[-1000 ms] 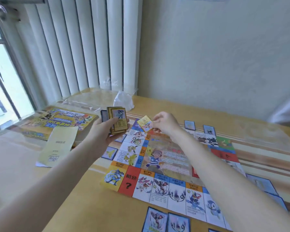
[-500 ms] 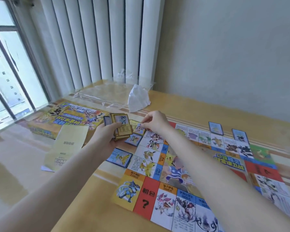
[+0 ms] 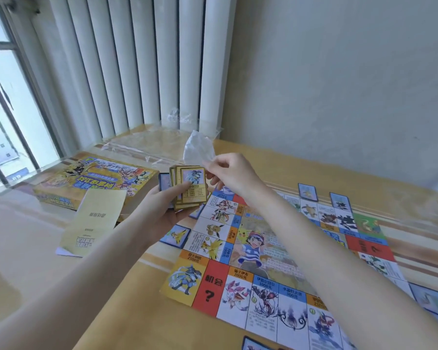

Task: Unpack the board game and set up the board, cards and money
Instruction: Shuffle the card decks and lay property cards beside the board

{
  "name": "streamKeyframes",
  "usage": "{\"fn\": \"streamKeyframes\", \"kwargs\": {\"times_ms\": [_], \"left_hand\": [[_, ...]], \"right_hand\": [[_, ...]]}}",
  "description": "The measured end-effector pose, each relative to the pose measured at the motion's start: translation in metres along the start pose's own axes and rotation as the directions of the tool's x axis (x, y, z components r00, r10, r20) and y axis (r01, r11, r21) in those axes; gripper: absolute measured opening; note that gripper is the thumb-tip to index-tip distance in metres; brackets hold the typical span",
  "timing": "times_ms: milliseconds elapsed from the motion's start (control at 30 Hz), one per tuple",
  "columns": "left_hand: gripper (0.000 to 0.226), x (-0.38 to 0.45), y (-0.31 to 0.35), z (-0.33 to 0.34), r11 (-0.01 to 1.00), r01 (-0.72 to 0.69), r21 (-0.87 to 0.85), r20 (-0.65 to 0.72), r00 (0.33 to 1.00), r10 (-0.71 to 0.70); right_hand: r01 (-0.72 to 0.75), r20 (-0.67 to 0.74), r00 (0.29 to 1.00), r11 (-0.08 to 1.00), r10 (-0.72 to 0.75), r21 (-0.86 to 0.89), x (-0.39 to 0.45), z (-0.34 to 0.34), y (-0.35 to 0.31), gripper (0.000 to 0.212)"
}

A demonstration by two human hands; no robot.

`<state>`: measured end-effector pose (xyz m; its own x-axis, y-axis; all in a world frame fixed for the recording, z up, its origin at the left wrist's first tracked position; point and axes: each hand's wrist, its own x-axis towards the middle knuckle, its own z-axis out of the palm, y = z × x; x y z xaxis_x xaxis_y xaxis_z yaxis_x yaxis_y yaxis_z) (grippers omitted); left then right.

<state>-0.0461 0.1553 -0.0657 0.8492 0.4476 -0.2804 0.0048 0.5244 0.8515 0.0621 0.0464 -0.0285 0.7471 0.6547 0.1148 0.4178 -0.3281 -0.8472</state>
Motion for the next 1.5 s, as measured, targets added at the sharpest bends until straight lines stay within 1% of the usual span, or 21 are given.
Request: {"fn": "streamKeyframes", "kwargs": {"times_ms": [100,200,267,400,467,600,733,800,900,967,1067,1133,1267,1333,1400,1500], "left_hand": [[0.015,-0.005,-0.001,0.008,0.998,-0.032,0.052,0.045,0.999,0.029],[0.021,-0.011,0.0,0.015,0.991,-0.076,0.114,0.097,0.993,0.065],[0.024,-0.016,0.001,0.02,0.988,-0.093,0.121,0.118,0.99,0.079],[0.027,-0.025,0.005,0.02,0.992,-0.095,0.085,0.069,0.994,0.089],[0.032,-0.03,0.004,0.015,0.992,-0.089,0.095,0.075,0.994,0.082],[0.029,-0.045,-0.009,0.013,0.992,-0.058,0.114,0.153,0.987,0.04],[0.023,-0.06,-0.023,0.019,0.989,-0.057,0.138,0.147,0.989,0.037],[0.025,-0.066,-0.029,0.02,0.985,-0.055,0.162,0.18,0.983,0.025],[0.026,-0.077,-0.038,0.021,0.985,-0.031,0.167,0.211,0.977,-0.005],[0.02,-0.084,-0.043,0.023,0.989,-0.031,0.146,0.217,0.976,-0.001],[0.01,-0.093,-0.049,0.025,0.985,-0.049,0.168,0.193,0.981,0.016],[0.008,-0.097,-0.05,0.025,0.981,-0.058,0.186,0.196,0.98,0.021],[0.014,-0.098,-0.041,0.02,0.984,-0.092,0.152,0.177,0.982,0.065],[0.021,-0.094,-0.034,0.013,0.985,-0.109,0.137,0.159,0.983,0.087],[0.031,-0.091,-0.031,0.006,0.985,-0.103,0.139,0.137,0.987,0.084],[0.036,-0.088,-0.031,-0.006,0.985,-0.093,0.143,0.123,0.99,0.076]], "right_hand": [[0.001,0.012,1.0,1.0,-0.002,0.022,-0.01,-0.01,-0.001,0.018],[-0.012,0.028,1.0,1.0,0.012,-0.016,-0.019,-0.019,-0.004,0.016],[-0.01,0.016,1.0,1.0,0.01,-0.013,-0.024,-0.025,-0.005,0.017],[-0.034,-0.076,0.997,0.999,0.034,0.0,-0.041,-0.041,-0.004,0.018],[-0.074,-0.09,0.993,0.997,0.074,0.012,-0.053,-0.051,0.001,0.015],[-0.146,-0.045,0.988,0.987,0.149,0.063,-0.084,-0.068,0.008,0.012],[-0.243,0.078,0.969,0.965,0.235,0.099,-0.116,-0.08,0.008,0.008],[-0.285,0.125,0.954,0.952,0.272,0.111,-0.134,-0.082,0.01,0.007],[-0.333,0.147,0.938,0.935,0.315,0.124,-0.161,-0.082,0.015,0.016],[-0.346,0.155,0.932,0.93,0.326,0.122,-0.174,-0.082,0.019,0.02],[-0.354,0.148,0.93,0.927,0.336,0.122,-0.186,-0.08,0.022,0.015],[-0.36,0.146,0.929,0.922,0.341,0.141,-0.19,-0.077,0.023,0.009],[-0.366,0.129,0.928,0.918,0.348,0.153,-0.189,-0.071,0.023,0.005],[-0.368,0.142,0.927,0.914,0.347,0.17,-0.186,-0.065,0.021,0.002],[-0.371,0.164,0.925,0.909,0.343,0.193,-0.182,-0.057,0.018,0.003],[-0.369,0.195,0.923,0.905,0.331,0.21,-0.175,-0.045,0.013,0.006]]}}
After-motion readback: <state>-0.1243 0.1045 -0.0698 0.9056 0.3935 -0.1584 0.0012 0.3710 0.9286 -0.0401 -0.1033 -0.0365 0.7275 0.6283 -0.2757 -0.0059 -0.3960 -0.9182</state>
